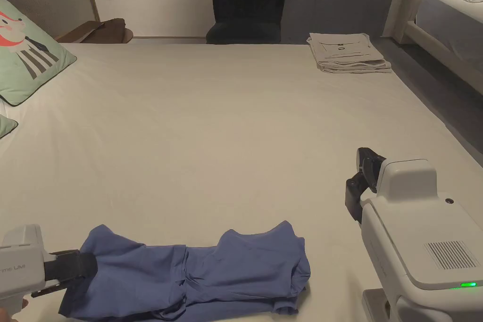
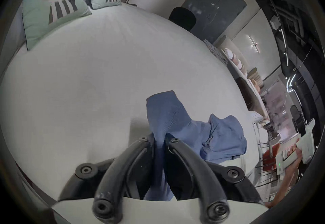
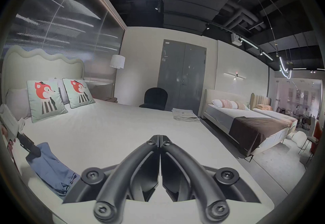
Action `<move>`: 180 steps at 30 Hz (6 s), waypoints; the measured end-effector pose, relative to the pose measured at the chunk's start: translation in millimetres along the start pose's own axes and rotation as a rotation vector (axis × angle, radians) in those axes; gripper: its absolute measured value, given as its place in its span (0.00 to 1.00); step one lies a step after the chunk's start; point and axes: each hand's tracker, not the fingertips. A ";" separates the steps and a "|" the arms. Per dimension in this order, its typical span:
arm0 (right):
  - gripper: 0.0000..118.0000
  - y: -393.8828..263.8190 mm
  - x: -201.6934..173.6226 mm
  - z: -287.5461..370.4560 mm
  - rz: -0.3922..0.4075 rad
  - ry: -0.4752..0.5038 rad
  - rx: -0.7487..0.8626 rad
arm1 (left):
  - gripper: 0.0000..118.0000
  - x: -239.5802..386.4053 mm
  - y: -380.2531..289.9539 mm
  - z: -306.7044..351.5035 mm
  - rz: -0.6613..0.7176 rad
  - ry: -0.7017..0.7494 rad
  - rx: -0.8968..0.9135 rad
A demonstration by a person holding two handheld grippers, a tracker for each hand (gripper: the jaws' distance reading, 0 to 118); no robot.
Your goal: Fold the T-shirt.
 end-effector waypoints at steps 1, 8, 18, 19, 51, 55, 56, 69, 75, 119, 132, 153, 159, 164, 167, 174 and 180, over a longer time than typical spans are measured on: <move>0.00 -0.3 0.6 0.3 -0.001 0.002 0.000 | 0.05 9.8 1.3 1.4 -0.007 -0.003 0.007; 0.00 -3.9 11.8 0.6 -0.016 0.007 -0.008 | 0.05 109.9 4.9 -18.1 -0.140 -0.094 -0.028; 0.00 -8.6 42.2 8.4 -0.038 -0.045 -0.011 | 0.05 227.7 -26.9 -96.3 -0.326 -0.193 -0.163; 0.00 -10.0 45.2 8.7 -0.038 -0.051 -0.014 | 0.05 237.0 -32.2 -104.6 -0.354 -0.191 -0.170; 0.00 -7.6 31.5 12.0 -0.025 -0.030 -0.026 | 0.01 211.3 -69.6 -74.1 -0.430 -0.035 0.387; 0.00 -8.8 32.3 12.4 -0.024 -0.027 -0.032 | 0.00 212.4 -91.2 -100.1 -0.458 -0.020 0.280; 0.00 -9.3 33.8 12.6 -0.025 -0.029 -0.033 | 0.00 215.6 -97.0 -107.8 -0.485 -0.009 0.251; 0.00 -19.8 60.3 10.5 -0.023 -0.069 -0.058 | 0.00 269.5 -145.3 -178.8 -0.566 -0.078 -0.005; 0.00 -22.1 60.6 11.0 -0.007 -0.064 -0.069 | 0.00 271.2 -148.7 -188.1 -0.547 -0.060 -0.006; 0.00 -4.4 -19.8 -0.9 -0.025 0.021 -0.030 | 0.00 154.2 0.5 33.2 -0.476 0.164 0.758; 0.00 -130.6 -76.5 -45.0 -0.039 0.163 -0.443 | 0.00 148.7 -6.8 23.8 -0.459 0.152 0.704; 0.00 -171.8 -74.4 -67.7 -0.091 0.186 -0.623 | 0.83 106.3 -38.7 -87.9 -0.095 -0.121 0.001; 0.00 -172.4 -71.4 -67.6 -0.113 0.195 -0.623 | 0.93 106.3 -40.3 -130.4 0.006 -0.181 -0.166; 0.00 -172.6 -71.2 -65.7 -0.116 0.197 -0.616 | 0.92 110.6 -41.1 -149.2 0.046 -0.236 -0.255; 0.00 -172.6 -71.4 -66.3 -0.108 0.199 -0.615 | 0.60 110.4 -44.6 -153.8 0.095 -0.278 -0.270; 0.00 -167.7 -71.3 -62.6 -0.092 0.213 -0.599 | 0.16 104.2 -44.6 -154.5 0.154 -0.311 -0.283; 0.00 -131.7 -77.4 -53.1 -0.100 0.202 -0.478 | 0.15 108.5 -27.0 -135.3 0.036 -0.305 -0.253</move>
